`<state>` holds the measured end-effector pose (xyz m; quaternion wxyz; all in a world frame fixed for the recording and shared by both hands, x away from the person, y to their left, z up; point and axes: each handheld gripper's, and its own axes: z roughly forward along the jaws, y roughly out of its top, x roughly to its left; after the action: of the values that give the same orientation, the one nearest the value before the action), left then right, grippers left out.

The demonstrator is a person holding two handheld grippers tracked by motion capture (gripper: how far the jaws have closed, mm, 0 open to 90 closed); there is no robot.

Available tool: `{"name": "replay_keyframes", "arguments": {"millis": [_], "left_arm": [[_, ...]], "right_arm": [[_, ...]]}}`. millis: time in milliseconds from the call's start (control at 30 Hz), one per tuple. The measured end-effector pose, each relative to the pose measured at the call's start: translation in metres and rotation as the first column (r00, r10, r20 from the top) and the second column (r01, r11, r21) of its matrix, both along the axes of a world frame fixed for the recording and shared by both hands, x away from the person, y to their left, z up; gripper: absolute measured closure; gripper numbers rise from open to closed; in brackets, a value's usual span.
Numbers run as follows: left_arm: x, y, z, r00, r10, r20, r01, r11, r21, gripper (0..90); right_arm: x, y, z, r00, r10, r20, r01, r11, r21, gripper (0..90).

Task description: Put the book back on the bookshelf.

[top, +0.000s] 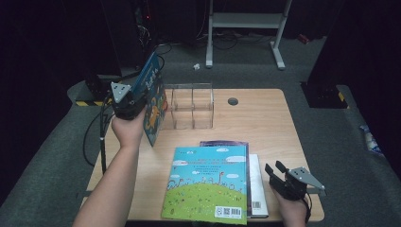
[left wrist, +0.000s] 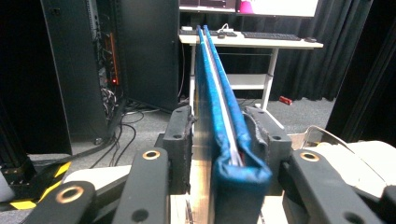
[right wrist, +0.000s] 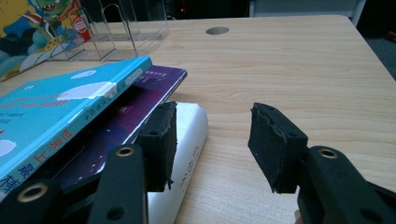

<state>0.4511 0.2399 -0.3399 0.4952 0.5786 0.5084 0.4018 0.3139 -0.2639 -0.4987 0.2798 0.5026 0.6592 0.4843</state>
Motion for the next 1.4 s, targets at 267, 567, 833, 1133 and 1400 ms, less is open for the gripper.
{"name": "replay_keyframes", "arguments": {"millis": [267,567,833,1133,1400], "left_arm": [[0.0,0.002,-0.001,0.9999,-0.006,-0.01,0.006,0.9999,0.009,56.6],[0.0,0.001,-0.004,0.9991,-0.019,-0.038,0.02,0.9994,0.027,43.7],[-0.005,0.002,-0.001,0.9979,-0.053,-0.038,0.053,0.9986,0.004,32.8],[-0.012,0.003,-0.001,0.9924,-0.099,-0.074,0.096,0.9946,-0.038,15.6],[-0.024,0.009,-0.004,0.9898,-0.116,-0.083,0.114,0.993,-0.033,10.5]], "right_arm": [[0.0,0.001,0.0,1.0,0.0,-0.002,0.0,1.0,-0.002,51.2],[0.0,0.001,-0.001,1.0,0.003,-0.002,-0.003,1.0,-0.004,51.2],[0.001,0.002,-0.001,1.0,0.005,-0.004,-0.005,1.0,-0.006,51.1],[0.001,0.003,-0.001,1.0,0.007,-0.004,-0.007,1.0,-0.008,51.1],[0.001,0.003,-0.001,1.0,0.008,-0.005,-0.008,1.0,-0.011,51.1]]}}
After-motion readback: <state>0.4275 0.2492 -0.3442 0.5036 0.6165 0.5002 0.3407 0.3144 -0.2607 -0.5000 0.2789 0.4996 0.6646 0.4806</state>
